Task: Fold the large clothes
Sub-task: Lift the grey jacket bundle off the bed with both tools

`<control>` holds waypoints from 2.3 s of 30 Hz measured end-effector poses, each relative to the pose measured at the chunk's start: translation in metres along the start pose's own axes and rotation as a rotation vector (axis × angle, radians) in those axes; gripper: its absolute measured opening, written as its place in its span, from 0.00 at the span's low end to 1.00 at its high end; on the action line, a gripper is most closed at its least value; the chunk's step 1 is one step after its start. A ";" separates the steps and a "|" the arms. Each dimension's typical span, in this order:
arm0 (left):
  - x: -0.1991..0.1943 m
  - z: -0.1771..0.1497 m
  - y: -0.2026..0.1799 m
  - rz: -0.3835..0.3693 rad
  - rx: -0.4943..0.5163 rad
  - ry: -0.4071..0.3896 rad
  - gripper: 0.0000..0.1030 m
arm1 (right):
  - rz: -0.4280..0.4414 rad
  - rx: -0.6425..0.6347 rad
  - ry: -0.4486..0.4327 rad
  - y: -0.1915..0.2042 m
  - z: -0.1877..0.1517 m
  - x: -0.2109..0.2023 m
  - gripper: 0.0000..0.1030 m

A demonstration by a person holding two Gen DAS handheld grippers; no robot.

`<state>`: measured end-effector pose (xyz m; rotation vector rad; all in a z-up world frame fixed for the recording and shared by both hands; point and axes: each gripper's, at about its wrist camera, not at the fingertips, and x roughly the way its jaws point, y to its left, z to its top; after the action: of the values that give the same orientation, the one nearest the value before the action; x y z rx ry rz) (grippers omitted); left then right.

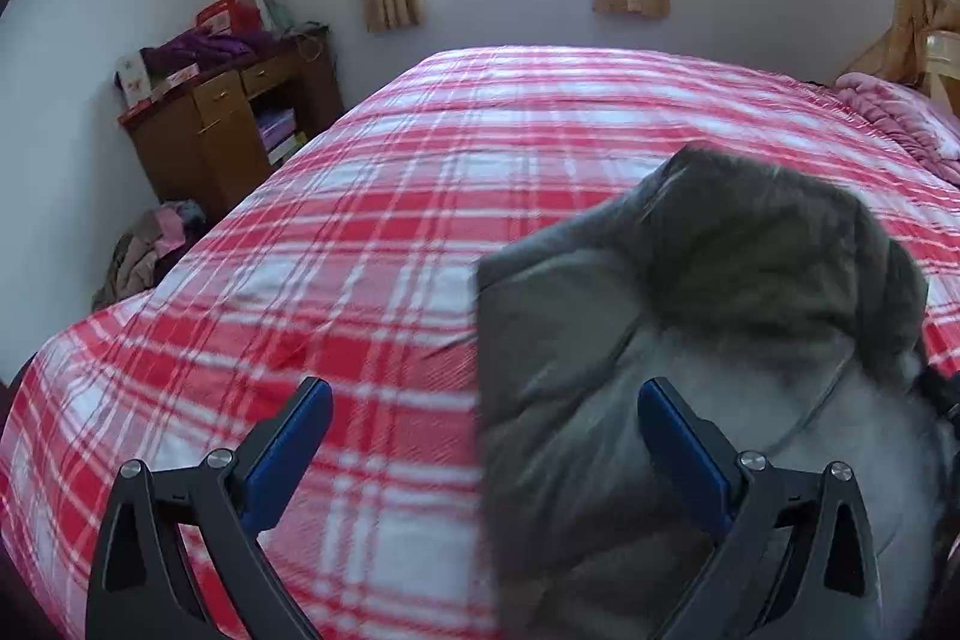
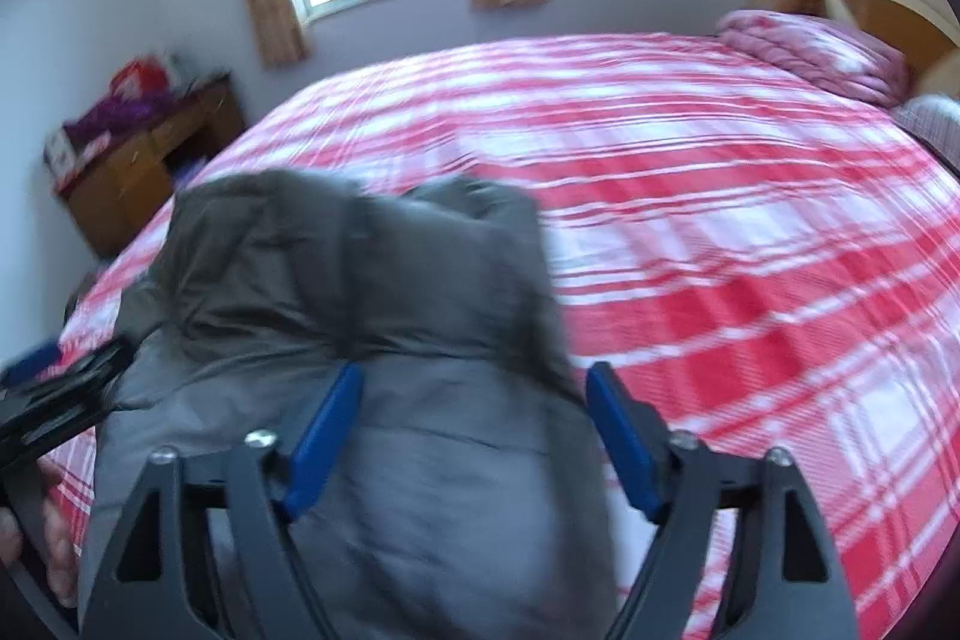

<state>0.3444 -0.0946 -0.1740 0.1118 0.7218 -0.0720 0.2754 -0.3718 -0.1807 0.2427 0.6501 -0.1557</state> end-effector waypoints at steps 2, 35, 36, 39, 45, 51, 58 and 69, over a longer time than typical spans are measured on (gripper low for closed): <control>0.005 -0.008 0.008 -0.045 -0.022 0.042 0.99 | -0.027 0.010 -0.001 -0.015 -0.004 -0.006 0.84; 0.015 -0.029 -0.019 -0.182 -0.014 0.071 0.99 | 0.302 0.072 0.157 -0.035 -0.018 0.023 0.41; 0.015 -0.030 -0.020 -0.187 -0.018 0.071 0.99 | 0.354 0.082 0.177 -0.035 -0.017 0.027 0.40; 0.018 -0.029 -0.022 -0.204 -0.037 0.088 0.99 | 0.336 0.075 0.176 -0.032 -0.018 0.030 0.46; 0.022 -0.028 -0.029 -0.256 -0.031 0.099 0.99 | 0.378 0.094 0.200 -0.033 -0.017 0.035 0.46; 0.009 -0.027 -0.049 -0.379 0.057 0.080 0.50 | 0.461 0.119 0.217 -0.034 -0.018 0.038 0.23; -0.046 -0.020 -0.042 -0.359 0.129 0.005 0.15 | 0.510 0.137 0.132 -0.028 -0.022 0.007 0.17; -0.139 -0.011 0.013 -0.318 0.125 -0.113 0.12 | 0.626 0.090 0.012 0.013 -0.012 -0.073 0.16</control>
<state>0.2342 -0.0764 -0.0889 0.1106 0.6166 -0.4244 0.2139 -0.3514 -0.1435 0.5221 0.5536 0.4183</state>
